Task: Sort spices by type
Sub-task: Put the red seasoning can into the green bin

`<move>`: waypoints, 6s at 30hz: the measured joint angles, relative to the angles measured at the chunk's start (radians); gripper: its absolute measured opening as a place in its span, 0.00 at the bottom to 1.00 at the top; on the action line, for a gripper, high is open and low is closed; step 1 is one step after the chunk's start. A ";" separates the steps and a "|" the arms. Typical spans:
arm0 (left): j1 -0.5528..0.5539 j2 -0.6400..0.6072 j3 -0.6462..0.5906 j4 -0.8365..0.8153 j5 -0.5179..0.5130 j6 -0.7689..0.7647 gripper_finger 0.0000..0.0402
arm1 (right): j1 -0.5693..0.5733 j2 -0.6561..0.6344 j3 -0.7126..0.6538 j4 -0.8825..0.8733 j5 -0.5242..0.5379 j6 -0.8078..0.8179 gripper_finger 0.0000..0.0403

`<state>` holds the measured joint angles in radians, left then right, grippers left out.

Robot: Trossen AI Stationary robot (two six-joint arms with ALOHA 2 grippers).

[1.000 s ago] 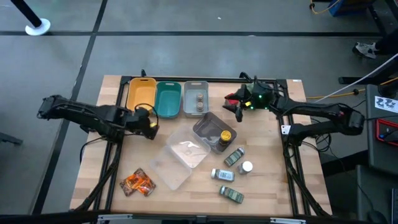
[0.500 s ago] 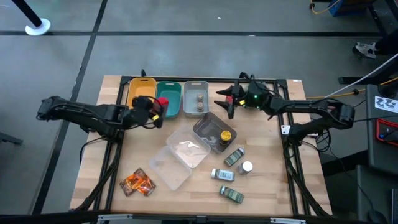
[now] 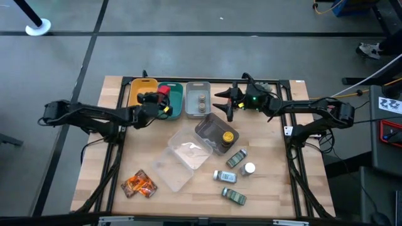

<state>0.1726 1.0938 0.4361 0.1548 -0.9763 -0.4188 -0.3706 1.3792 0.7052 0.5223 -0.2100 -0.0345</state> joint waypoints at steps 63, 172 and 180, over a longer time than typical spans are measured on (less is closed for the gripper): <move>0.272 0.450 -0.010 0.430 0.235 0.139 0.55 | -0.001 -0.001 0.001 -0.053 0.000 -0.027 0.59; 0.442 0.418 0.091 0.020 0.571 0.066 0.55 | -0.003 -0.002 0.000 -0.133 0.068 -0.026 0.59; 0.442 0.418 0.091 0.020 0.570 0.066 0.55 | -0.002 -0.002 0.000 -0.138 0.068 -0.026 0.59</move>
<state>0.6144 1.5116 0.5274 0.1749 -0.4061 -0.3527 -0.3730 1.3777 0.7055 0.3847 -0.1421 -0.0605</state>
